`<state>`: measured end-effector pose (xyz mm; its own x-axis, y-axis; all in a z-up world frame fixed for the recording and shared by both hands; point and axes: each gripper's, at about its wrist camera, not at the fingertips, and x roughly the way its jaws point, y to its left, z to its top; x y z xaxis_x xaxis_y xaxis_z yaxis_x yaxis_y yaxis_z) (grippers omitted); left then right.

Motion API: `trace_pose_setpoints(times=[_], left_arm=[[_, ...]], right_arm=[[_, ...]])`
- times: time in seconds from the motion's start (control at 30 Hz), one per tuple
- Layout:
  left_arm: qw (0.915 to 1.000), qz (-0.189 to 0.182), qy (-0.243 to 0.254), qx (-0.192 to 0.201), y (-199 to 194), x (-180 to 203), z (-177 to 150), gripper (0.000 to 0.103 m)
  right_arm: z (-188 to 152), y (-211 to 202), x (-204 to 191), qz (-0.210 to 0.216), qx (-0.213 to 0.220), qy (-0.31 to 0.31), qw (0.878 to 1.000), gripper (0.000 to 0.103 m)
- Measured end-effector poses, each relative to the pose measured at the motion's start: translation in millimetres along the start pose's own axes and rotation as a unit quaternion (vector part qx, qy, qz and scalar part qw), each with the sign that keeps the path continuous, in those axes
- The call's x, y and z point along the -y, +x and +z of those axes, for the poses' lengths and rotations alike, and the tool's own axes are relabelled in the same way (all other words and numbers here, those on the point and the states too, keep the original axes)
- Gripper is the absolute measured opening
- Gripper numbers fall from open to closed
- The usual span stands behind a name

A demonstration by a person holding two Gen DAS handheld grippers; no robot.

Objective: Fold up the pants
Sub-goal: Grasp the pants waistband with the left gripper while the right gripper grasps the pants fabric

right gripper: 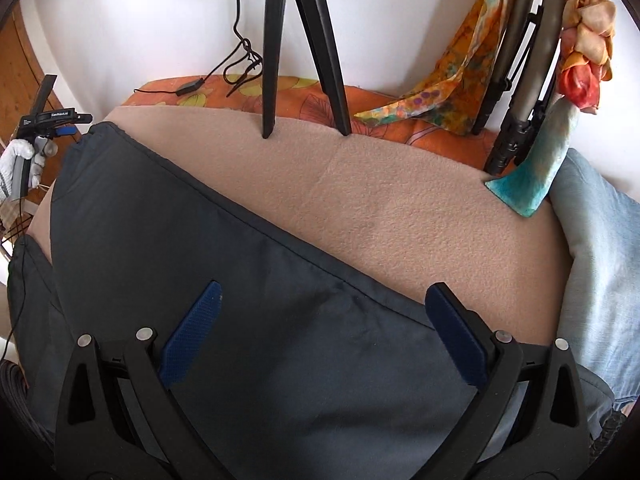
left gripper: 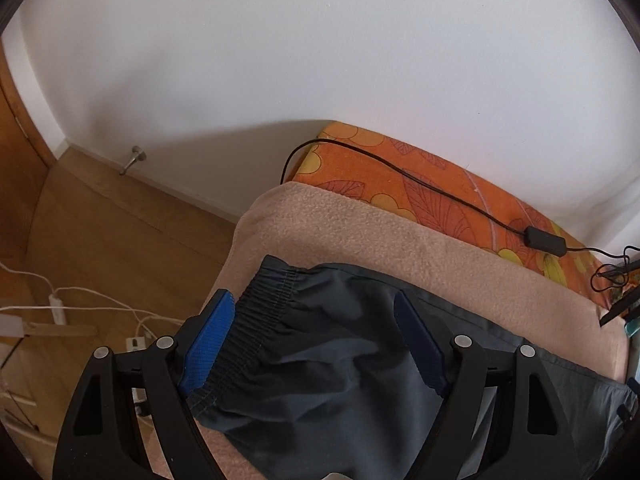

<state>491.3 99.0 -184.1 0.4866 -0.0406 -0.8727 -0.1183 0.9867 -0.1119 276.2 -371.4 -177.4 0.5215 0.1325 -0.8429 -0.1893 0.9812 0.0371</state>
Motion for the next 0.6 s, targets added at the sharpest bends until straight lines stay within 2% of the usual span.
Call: trace_pose_setpoints(times=[0.13,0.27,0.37,0.43,0.47,0.6], left_arm=[[0.9998,0.021,-0.004,-0.006,17.5,-5.9,6.6,0.081],[0.9995,0.028,0.003,-0.013,27.8,-7.7,7.6,0.061],[0.9996,0.025,0.007,-0.006,27.9,-7.0,6.1,0.056],[0.9996,0.020,0.017,-0.001,26.8,-5.1,5.9,0.044],[0.9996,0.015,0.022,0.002,25.4,-4.4,5.8,0.032],[0.9992,0.015,0.035,0.009,24.3,4.0,5.5,0.026]], right_arm=[[3.3,15.6,6.4,0.006,-0.013,0.007,1.000,0.103],[4.0,28.4,5.6,0.000,-0.027,-0.008,1.000,0.103],[4.5,37.5,5.0,0.001,-0.036,-0.015,0.999,0.103],[4.2,42.1,5.4,0.001,-0.040,-0.019,0.999,0.103],[4.3,44.1,5.2,-0.002,-0.042,-0.023,0.999,0.103],[5.6,47.8,1.7,-0.005,-0.044,-0.033,0.998,0.102]])
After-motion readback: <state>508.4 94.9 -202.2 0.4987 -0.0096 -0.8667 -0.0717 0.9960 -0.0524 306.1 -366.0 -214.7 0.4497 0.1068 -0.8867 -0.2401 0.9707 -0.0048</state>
